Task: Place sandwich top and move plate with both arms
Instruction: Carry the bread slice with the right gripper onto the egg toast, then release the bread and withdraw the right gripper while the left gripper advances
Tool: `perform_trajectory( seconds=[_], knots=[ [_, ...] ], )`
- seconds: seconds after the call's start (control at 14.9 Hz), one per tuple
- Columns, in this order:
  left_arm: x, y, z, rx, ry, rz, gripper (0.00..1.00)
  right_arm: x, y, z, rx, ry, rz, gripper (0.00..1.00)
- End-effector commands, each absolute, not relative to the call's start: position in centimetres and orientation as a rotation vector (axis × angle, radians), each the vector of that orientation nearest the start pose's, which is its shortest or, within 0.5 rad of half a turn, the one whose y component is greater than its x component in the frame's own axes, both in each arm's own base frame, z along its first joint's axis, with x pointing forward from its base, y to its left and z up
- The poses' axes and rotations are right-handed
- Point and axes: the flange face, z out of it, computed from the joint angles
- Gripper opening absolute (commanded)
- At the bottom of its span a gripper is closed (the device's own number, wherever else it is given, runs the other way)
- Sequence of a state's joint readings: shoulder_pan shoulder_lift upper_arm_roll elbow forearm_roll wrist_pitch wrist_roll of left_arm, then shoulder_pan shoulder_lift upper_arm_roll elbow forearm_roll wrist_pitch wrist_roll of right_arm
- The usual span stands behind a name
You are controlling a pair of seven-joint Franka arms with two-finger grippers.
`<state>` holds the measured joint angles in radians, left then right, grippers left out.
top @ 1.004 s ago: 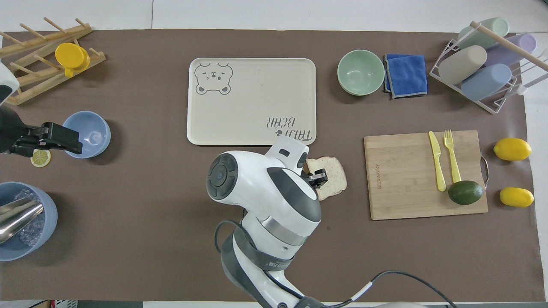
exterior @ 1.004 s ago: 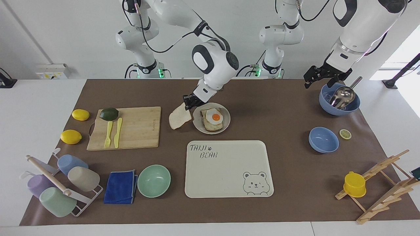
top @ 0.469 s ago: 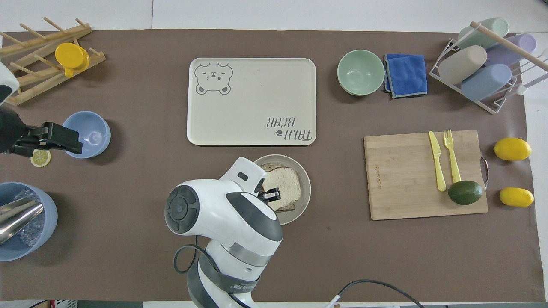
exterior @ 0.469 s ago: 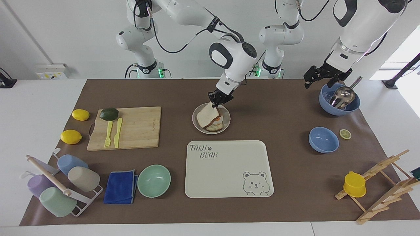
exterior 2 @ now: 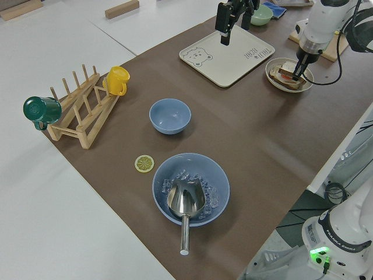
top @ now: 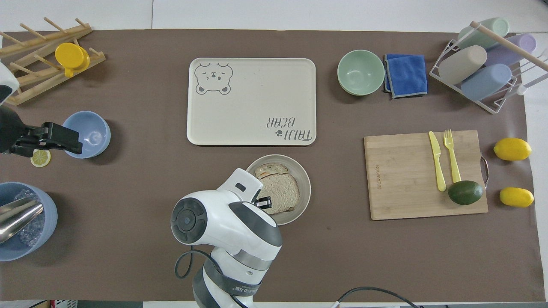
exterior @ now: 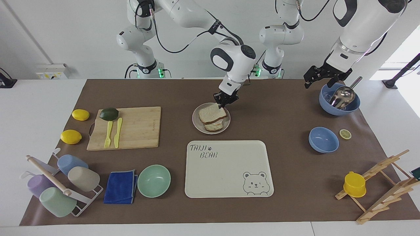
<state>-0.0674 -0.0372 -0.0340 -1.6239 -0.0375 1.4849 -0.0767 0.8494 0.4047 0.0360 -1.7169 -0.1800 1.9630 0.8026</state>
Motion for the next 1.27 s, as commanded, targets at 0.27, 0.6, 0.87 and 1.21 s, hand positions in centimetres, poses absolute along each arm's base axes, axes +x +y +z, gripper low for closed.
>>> perform_trajectory(
  seconds=[0.27, 0.6, 0.87, 1.21],
  knots=[
    [52.6, -5.5, 61.5, -3.145, 0.044, 0.156, 1.0, 46.5, 44.7, 38.6, -3.233, -0.117, -0.093, 1.0],
    [52.5, -5.5, 61.6, -3.145, 0.039, 0.159, 1.0, 51.9, 29.9, 48.7, -3.18, 0.087, 0.08, 1.0],
    [52.3, -5.9, 62.0, -3.146, 0.054, 0.139, 1.0, 53.2, 15.9, 56.0, -3.141, 0.261, 0.132, 1.0],
    [51.7, -6.1, 61.1, -3.15, 0.053, 0.145, 1.0, 53.3, 6.4, 63.4, -3.138, 0.275, 0.208, 1.0]
  ],
)
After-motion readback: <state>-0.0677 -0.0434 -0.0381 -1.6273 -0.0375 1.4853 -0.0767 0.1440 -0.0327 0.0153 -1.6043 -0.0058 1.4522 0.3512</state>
